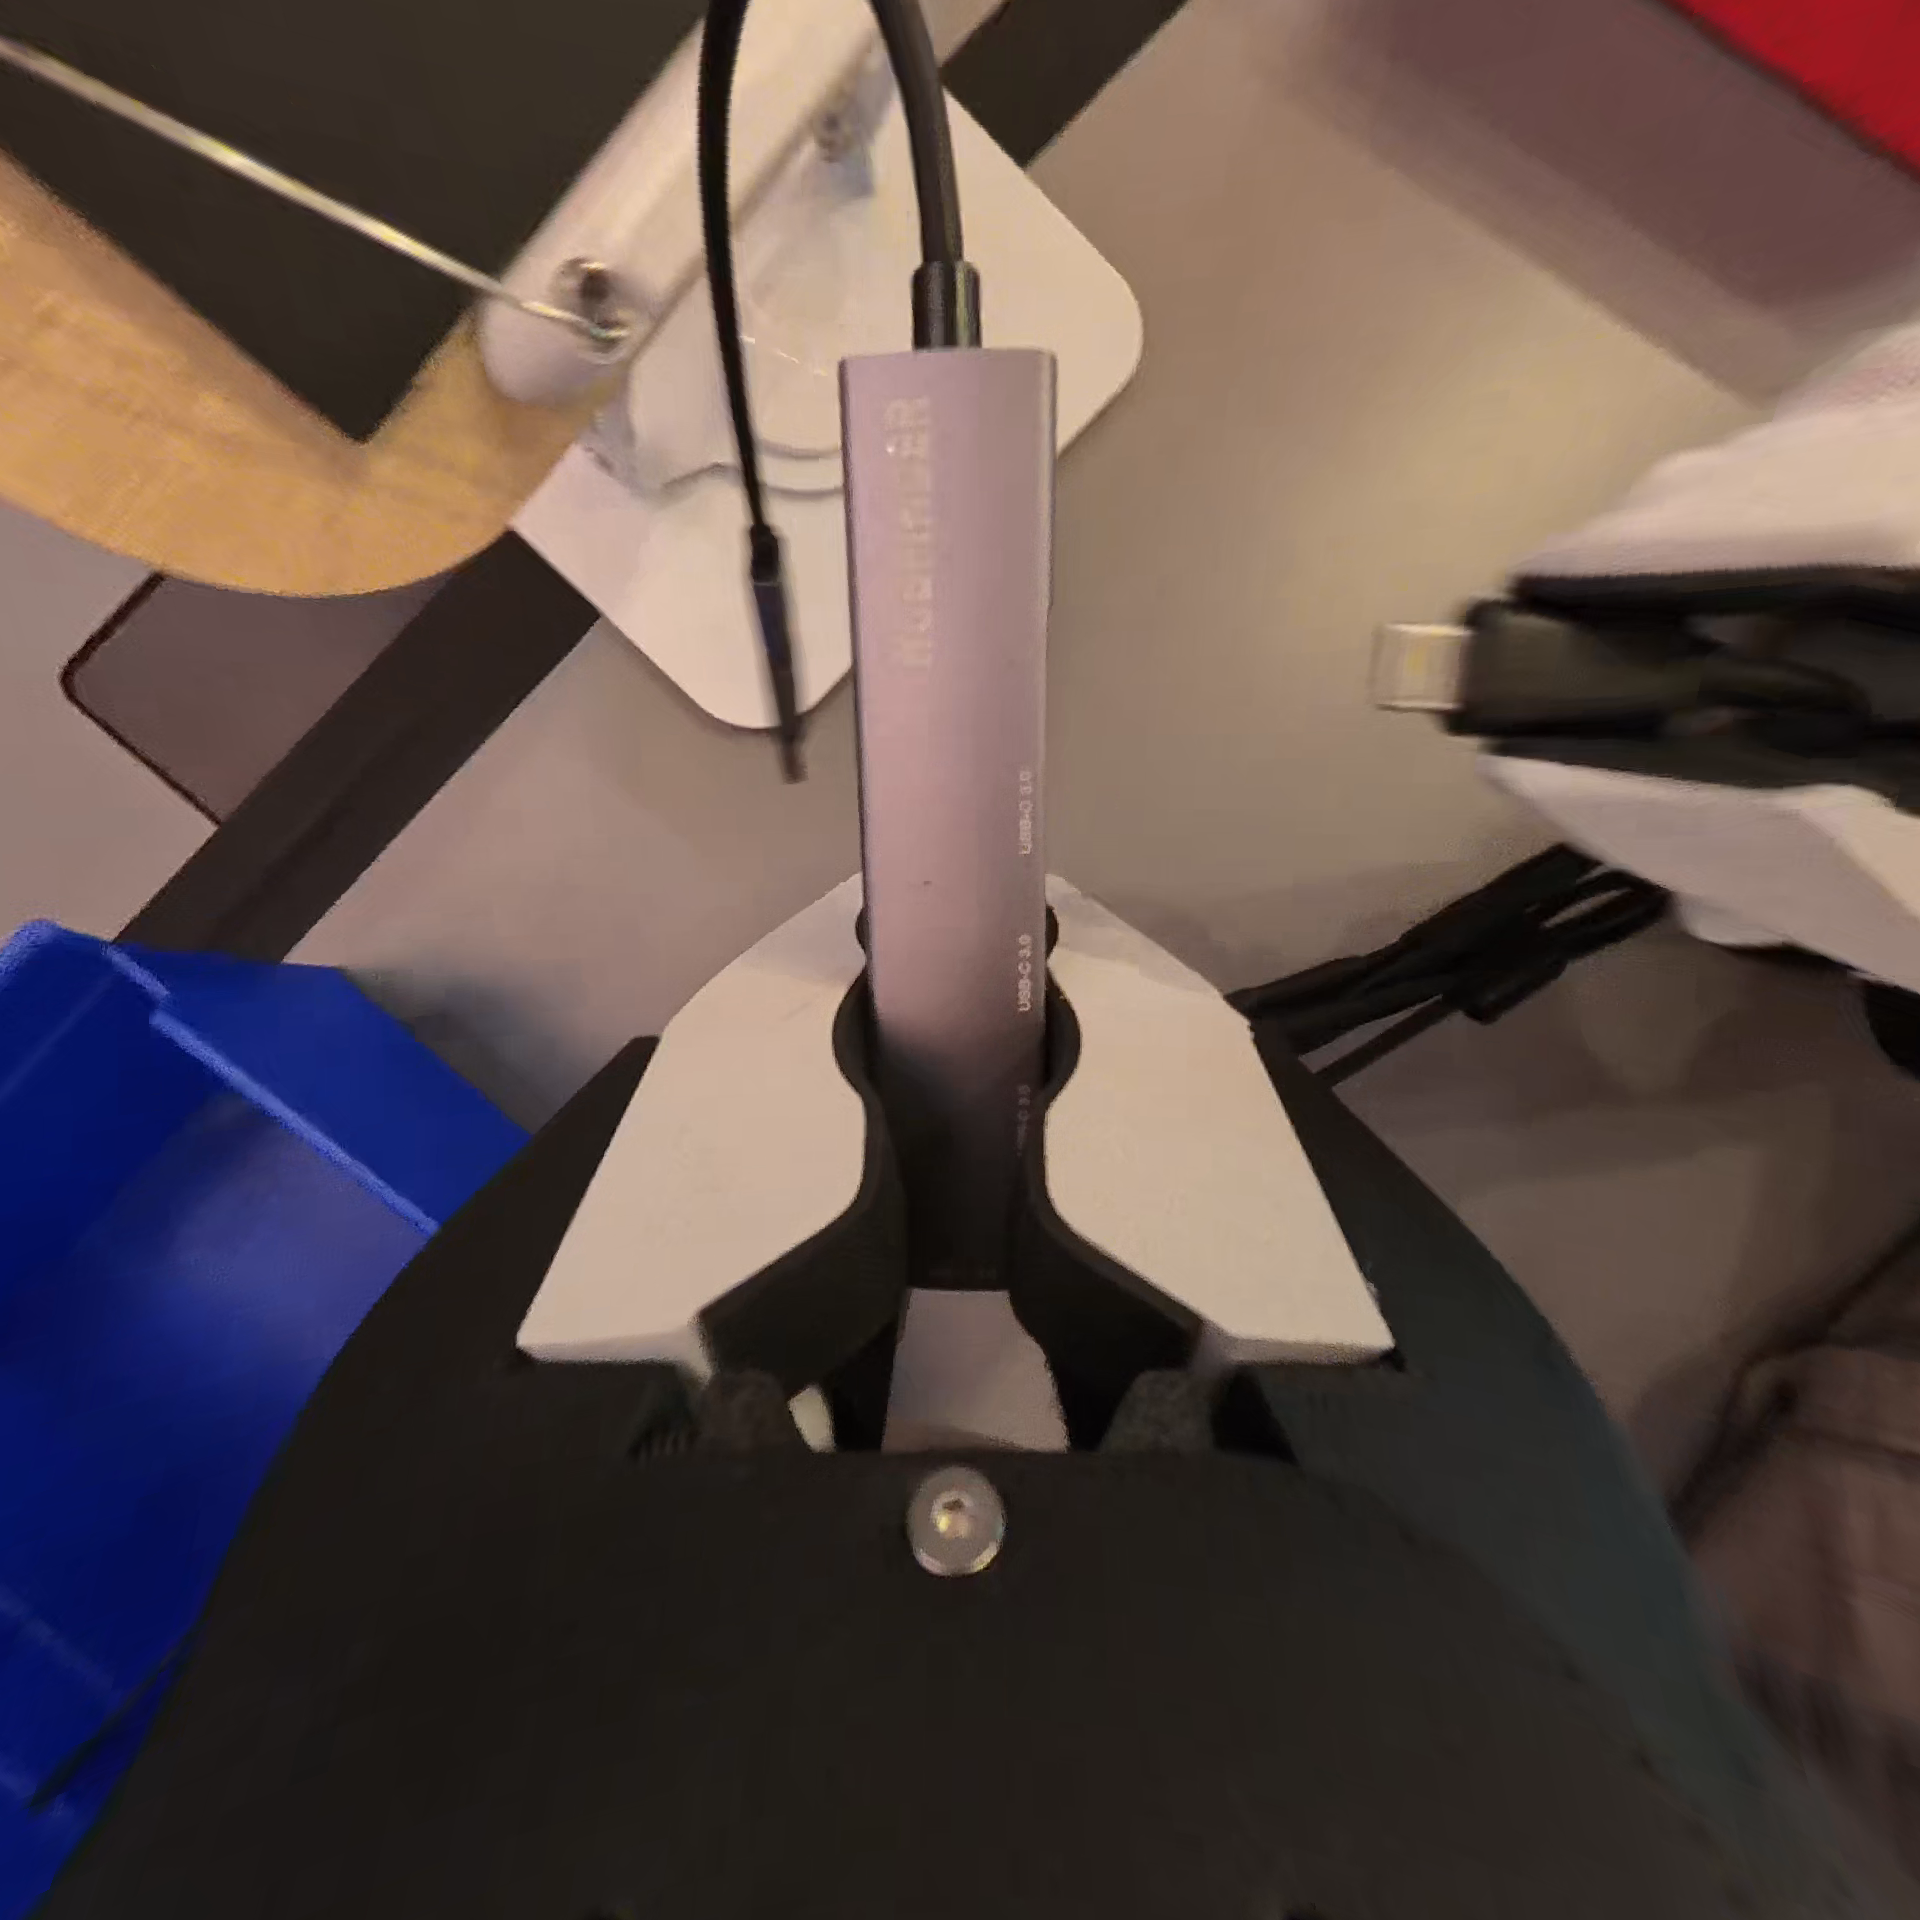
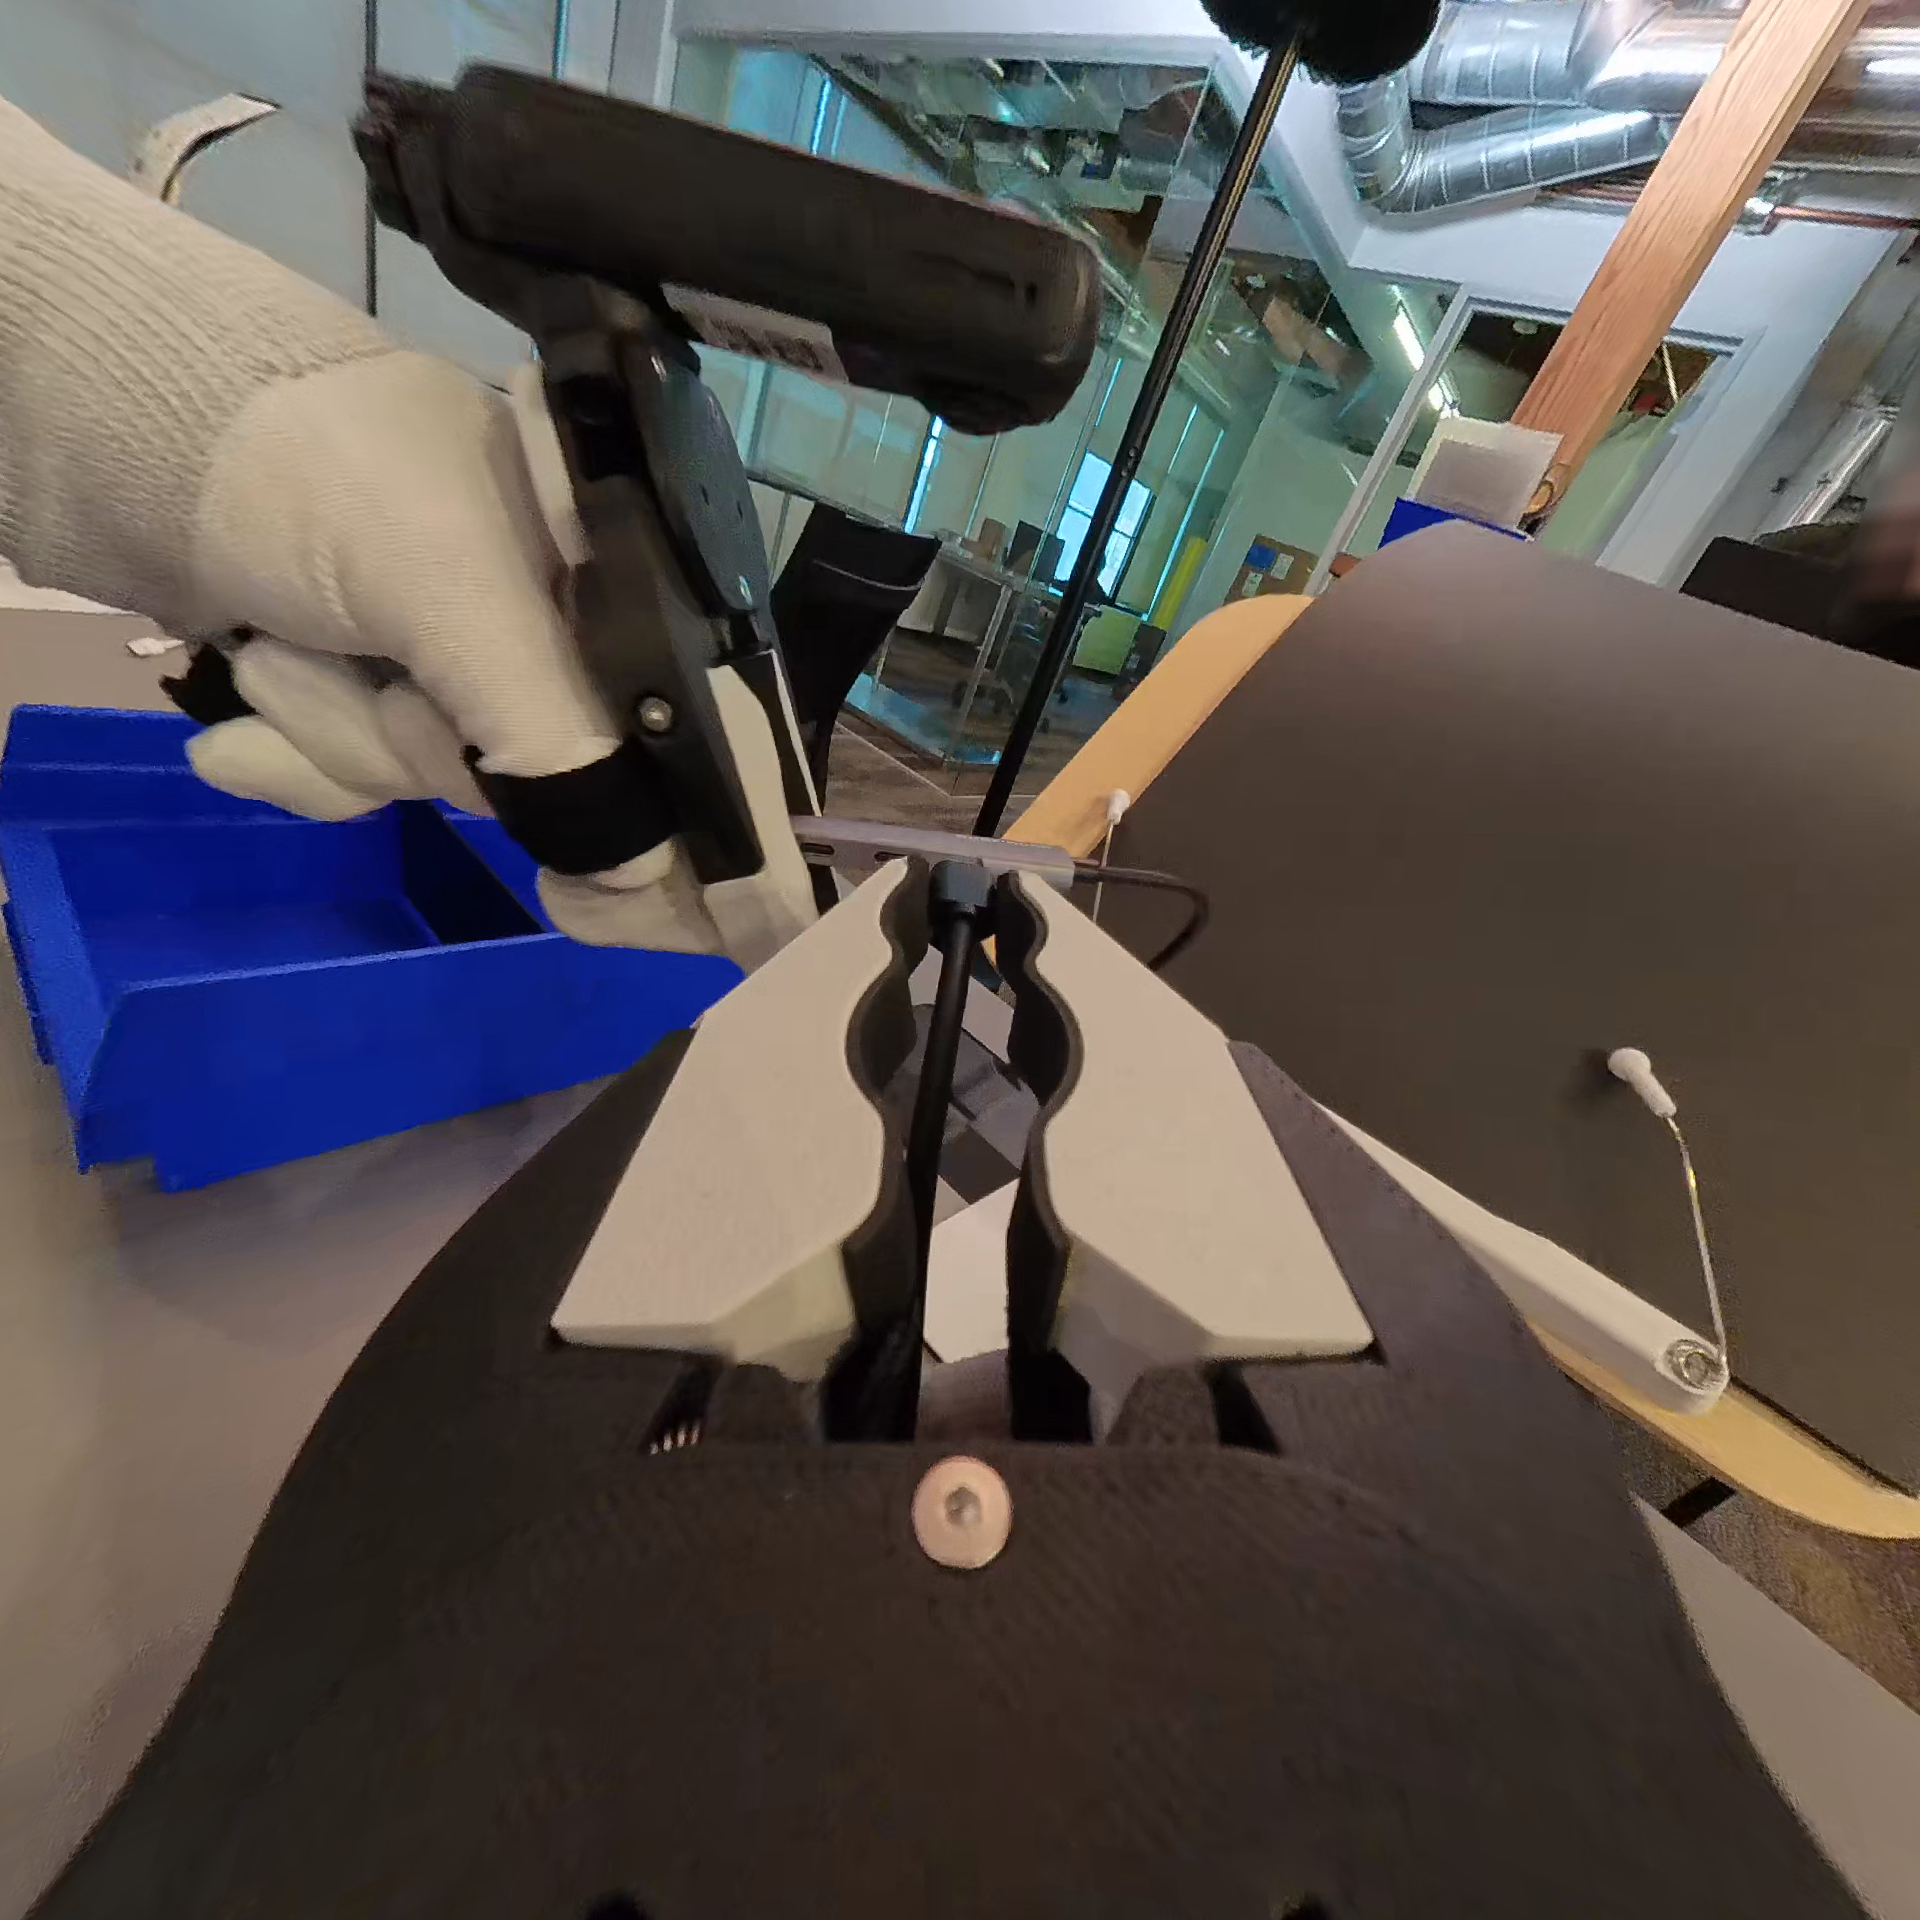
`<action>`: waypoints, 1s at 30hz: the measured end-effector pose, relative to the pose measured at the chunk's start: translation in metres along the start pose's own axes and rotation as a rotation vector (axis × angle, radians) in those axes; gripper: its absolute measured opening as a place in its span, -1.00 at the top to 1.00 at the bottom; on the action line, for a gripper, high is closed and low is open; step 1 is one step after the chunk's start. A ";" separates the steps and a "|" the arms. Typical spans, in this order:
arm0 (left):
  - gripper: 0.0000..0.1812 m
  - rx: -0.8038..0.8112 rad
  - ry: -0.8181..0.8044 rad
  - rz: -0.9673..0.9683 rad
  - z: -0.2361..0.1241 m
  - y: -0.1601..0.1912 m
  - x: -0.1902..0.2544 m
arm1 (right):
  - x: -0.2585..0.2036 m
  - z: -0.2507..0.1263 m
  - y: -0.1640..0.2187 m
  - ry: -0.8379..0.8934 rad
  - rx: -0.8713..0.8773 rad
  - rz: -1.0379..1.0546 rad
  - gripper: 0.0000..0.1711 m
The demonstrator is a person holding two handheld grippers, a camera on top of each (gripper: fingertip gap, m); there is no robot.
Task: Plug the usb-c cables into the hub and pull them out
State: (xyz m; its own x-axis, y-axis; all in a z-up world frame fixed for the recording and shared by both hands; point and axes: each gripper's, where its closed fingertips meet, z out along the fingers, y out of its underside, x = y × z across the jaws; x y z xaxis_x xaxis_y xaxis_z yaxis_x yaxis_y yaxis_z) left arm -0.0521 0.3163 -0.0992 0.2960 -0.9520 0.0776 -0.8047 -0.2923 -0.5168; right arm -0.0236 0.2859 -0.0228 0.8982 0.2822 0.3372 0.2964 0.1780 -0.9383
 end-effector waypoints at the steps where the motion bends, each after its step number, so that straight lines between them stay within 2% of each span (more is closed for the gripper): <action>1: 0.75 -0.003 0.003 0.007 0.001 -0.001 0.005 | 0.000 0.001 0.002 -0.006 -0.003 0.005 0.89; 7: 0.75 0.047 -0.036 -0.004 0.002 0.002 0.000 | 0.005 -0.007 -0.014 -0.029 0.030 0.041 0.88; 18: 0.75 0.194 -0.006 0.004 0.050 0.005 0.024 | 0.042 -0.020 -0.024 0.000 0.050 0.067 0.88; 22: 0.75 0.250 0.041 0.020 0.068 -0.007 0.031 | 0.056 -0.024 -0.026 -0.003 0.048 0.079 0.87; 26: 0.74 0.333 0.121 0.050 0.070 -0.027 0.040 | 0.064 -0.034 -0.039 -0.031 0.060 0.089 0.88; 30: 0.75 0.365 0.132 0.075 0.075 -0.028 0.044 | 0.067 -0.043 -0.043 -0.072 0.014 0.068 0.87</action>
State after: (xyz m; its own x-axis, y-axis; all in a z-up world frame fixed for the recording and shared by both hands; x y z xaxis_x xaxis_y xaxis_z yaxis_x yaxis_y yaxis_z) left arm 0.0220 0.2897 -0.1454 0.1553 -0.9800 0.1244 -0.5784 -0.1922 -0.7928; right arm 0.0379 0.2562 0.0365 0.8904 0.3607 0.2776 0.2304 0.1688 -0.9583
